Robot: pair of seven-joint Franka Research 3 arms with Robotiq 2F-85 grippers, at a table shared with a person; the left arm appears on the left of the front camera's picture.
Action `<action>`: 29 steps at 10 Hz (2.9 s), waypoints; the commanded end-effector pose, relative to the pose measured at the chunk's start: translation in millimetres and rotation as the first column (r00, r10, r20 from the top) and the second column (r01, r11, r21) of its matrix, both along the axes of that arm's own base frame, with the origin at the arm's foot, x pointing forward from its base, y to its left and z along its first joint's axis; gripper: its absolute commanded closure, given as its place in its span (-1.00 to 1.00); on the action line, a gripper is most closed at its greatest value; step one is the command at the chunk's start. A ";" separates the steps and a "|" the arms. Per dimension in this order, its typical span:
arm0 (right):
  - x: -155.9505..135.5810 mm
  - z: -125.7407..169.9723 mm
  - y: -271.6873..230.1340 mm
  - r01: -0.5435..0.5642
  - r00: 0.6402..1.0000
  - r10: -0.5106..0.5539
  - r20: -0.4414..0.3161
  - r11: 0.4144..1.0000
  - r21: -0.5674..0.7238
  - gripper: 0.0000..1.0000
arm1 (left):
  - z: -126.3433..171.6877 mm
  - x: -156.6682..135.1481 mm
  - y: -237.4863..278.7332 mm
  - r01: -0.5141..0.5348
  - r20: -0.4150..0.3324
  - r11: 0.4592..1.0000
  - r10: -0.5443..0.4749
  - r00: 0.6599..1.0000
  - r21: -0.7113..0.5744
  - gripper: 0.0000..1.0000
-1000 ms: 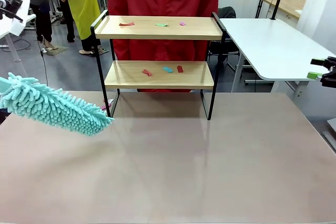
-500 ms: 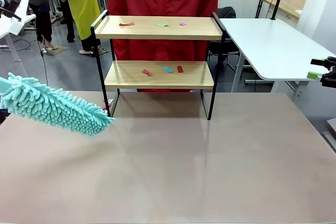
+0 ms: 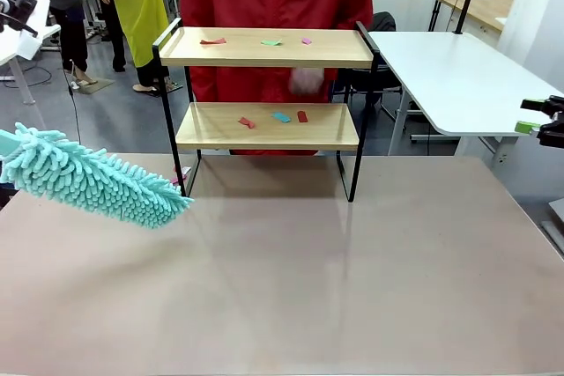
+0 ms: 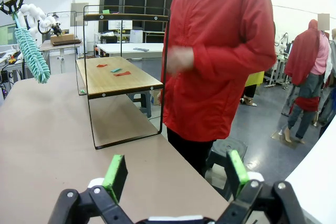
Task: Clean the shelf.
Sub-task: Clean the specific section of the Shelf indicated by the human with the Duster.
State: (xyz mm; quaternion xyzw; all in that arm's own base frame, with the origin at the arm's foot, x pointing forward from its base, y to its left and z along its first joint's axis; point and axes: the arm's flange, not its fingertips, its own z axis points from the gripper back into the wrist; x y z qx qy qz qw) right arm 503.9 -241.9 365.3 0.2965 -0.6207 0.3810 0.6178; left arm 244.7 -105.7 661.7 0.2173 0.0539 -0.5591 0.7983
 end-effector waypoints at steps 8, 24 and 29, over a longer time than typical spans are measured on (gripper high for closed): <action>1.2 4.6 2.4 0.002 1.000 -0.003 -0.020 1.000 -0.009 -1.00 | 0.1 -3.0 0.6 -0.013 -0.002 1.000 0.013 1.000 -0.016 0.74; 1.2 4.6 2.4 0.002 1.000 -0.003 -0.020 1.000 -0.009 -1.00 | 27.8 -12.3 3.4 0.167 0.117 0.968 -0.147 0.982 -0.190 0.74; 1.2 4.6 2.4 0.002 1.000 -0.003 -0.020 1.000 -0.009 -1.00 | 120.6 -7.1 -96.9 0.352 0.408 0.823 -0.164 0.898 -0.445 0.74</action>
